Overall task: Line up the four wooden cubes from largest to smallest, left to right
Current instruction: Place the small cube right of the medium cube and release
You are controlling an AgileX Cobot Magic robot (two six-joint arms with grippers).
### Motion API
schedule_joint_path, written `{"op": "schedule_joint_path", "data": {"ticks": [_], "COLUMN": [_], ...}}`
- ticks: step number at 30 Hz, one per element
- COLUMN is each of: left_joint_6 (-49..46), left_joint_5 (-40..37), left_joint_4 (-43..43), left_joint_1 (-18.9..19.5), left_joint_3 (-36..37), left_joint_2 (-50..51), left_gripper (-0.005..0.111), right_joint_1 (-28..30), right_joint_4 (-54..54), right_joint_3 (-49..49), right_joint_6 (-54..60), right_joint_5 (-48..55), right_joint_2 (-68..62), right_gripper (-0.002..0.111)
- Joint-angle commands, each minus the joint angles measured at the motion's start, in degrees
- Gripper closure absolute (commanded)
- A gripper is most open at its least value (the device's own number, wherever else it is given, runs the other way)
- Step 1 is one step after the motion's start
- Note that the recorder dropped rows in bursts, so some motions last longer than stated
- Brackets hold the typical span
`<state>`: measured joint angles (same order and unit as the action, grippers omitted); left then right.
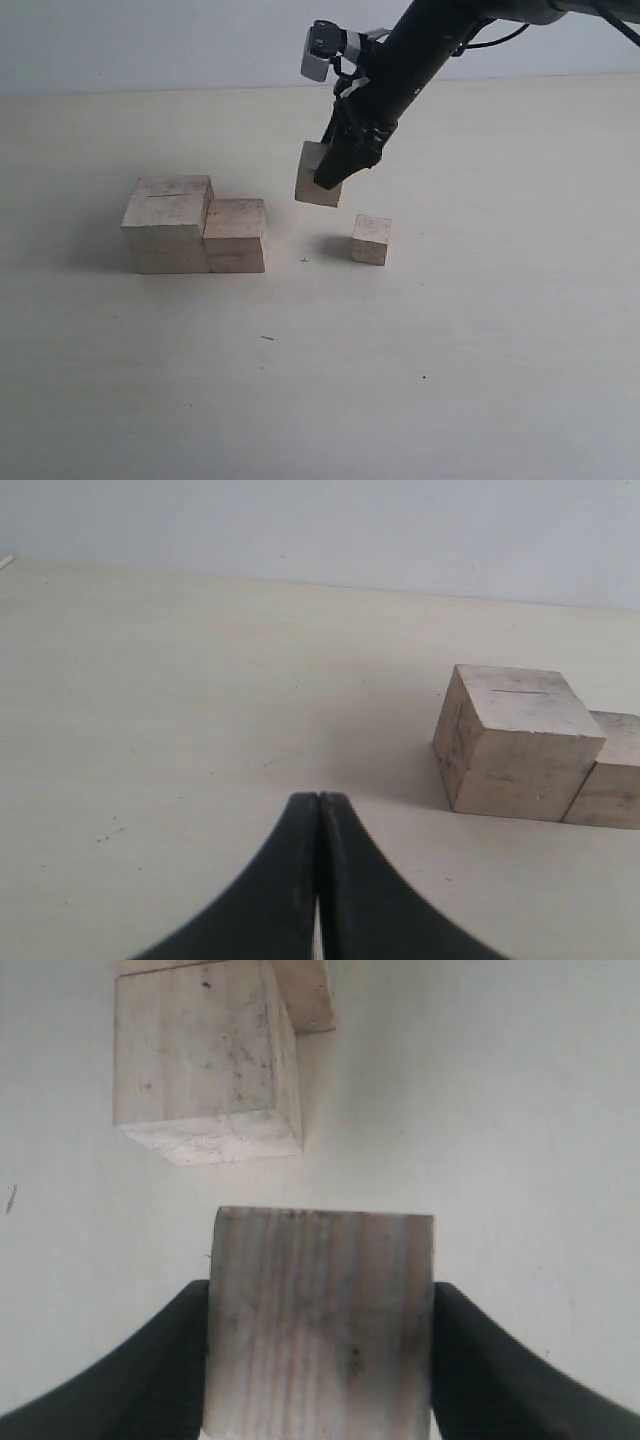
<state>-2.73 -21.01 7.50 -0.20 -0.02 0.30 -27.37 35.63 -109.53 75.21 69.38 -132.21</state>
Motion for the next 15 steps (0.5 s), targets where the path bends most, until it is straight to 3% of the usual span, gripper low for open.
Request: {"op": "schedule_joint_path", "data": {"ticks": [1,15], "left_joint_6": [-0.03,-0.03], "left_joint_5": [0.45,0.45], "left_joint_4": [0.19,0.19], "left_joint_1": [-0.41,-0.41], "left_joint_3": [0.02,0.02], "left_joint_2": [-0.3,-0.3], "left_gripper": [0.107,0.107], "right_joint_1": [-1.96,-7.63], "right_joint_4": [0.15,-8.73], "right_joint_3": [0.0,5.78], "right_joint_6": [3.18,5.48], "right_joint_5": [0.58,0.44], "right_joint_2": [0.51,0.38], "right_gripper": [0.108,0.108]}}
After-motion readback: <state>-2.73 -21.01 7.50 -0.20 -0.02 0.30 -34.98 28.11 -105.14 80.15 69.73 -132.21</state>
